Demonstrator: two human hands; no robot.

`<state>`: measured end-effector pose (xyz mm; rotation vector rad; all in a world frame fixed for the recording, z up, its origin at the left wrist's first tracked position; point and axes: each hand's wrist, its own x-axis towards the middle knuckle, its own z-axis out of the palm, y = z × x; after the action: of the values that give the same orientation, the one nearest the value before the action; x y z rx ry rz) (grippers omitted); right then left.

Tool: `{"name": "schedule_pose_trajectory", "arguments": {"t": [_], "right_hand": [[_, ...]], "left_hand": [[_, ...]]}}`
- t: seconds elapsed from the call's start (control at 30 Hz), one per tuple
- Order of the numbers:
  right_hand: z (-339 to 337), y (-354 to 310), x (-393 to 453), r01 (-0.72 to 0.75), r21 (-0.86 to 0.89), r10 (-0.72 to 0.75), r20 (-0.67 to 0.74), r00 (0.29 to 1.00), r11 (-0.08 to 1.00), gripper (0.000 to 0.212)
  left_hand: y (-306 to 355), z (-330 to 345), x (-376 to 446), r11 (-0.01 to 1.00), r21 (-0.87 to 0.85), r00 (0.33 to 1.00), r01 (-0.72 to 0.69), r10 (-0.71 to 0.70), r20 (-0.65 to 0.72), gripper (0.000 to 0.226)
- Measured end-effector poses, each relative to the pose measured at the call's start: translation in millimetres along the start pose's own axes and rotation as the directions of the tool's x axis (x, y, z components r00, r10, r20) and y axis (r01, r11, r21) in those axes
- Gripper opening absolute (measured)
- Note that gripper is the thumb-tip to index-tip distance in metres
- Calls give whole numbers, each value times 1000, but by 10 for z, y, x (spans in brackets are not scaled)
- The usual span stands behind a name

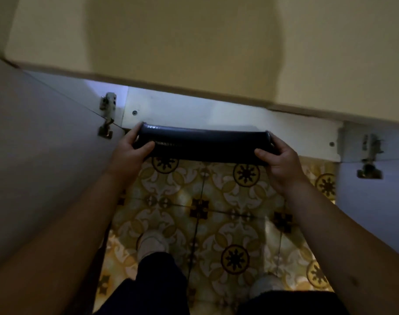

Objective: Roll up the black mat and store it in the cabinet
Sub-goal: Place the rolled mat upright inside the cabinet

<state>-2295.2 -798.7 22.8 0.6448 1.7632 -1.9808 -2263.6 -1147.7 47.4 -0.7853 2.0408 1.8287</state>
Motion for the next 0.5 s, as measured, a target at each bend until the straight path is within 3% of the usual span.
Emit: {"name": "schedule_pose_trajectory", "arguments": {"t": [0.27, 0.5], "right_hand": [[316, 114, 841, 26, 23, -28, 82, 996, 999, 55], [806, 40, 961, -30, 264, 65, -127, 990, 964, 55]], "left_hand": [[-402, -85, 598, 995, -15, 991, -98, 96, -92, 58], [-404, -80, 558, 997, -22, 978, -72, 67, -196, 63]]}}
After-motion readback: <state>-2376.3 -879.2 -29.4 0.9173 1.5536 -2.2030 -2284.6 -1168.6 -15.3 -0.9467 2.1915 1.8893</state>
